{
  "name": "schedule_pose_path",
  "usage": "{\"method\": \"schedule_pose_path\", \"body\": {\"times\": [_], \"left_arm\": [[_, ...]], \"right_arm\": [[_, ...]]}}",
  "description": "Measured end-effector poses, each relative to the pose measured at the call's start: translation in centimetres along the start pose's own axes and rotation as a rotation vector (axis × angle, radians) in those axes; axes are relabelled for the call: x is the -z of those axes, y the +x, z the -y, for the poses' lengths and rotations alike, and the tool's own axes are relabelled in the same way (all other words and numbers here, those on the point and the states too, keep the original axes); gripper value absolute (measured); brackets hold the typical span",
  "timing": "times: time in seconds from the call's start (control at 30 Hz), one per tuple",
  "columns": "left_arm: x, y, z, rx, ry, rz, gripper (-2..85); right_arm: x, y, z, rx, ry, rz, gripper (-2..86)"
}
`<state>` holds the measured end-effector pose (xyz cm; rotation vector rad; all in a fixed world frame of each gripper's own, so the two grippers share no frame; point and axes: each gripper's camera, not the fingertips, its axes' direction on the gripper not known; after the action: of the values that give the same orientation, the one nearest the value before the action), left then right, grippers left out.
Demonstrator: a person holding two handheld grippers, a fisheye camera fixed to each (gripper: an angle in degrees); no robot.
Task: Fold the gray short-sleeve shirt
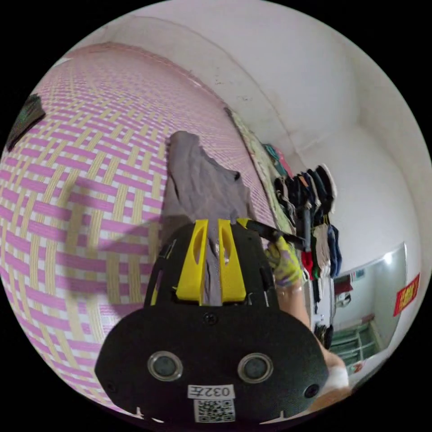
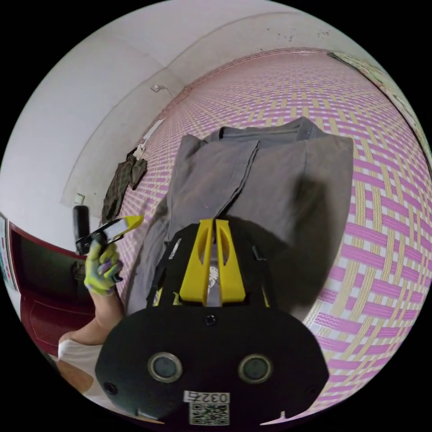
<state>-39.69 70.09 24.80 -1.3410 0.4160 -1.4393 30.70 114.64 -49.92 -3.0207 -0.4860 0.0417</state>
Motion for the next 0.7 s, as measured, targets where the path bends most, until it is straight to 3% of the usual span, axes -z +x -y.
{"method": "schedule_pose_path", "body": {"times": [0.17,0.33,0.47,0.7], "left_arm": [[-3.6,-0.4,4.2,0.088,0.003,-0.024,-1.3],[-4.8,0.2,6.1,0.075,-0.01,-0.001,-1.2],[-4.9,1.7,7.8,0.045,-0.017,0.021,-1.0],[-5.3,3.7,10.1,0.031,-0.024,0.035,-0.9]], "right_arm": [[5.0,-3.8,-3.1,0.1,0.124,0.076,-0.4],[2.9,-3.3,-2.2,0.087,-0.073,-0.097,6.2],[4.3,-2.6,1.1,0.049,0.077,-0.23,7.6],[0.0,1.2,7.6,-0.072,0.023,-0.103,7.5]]}}
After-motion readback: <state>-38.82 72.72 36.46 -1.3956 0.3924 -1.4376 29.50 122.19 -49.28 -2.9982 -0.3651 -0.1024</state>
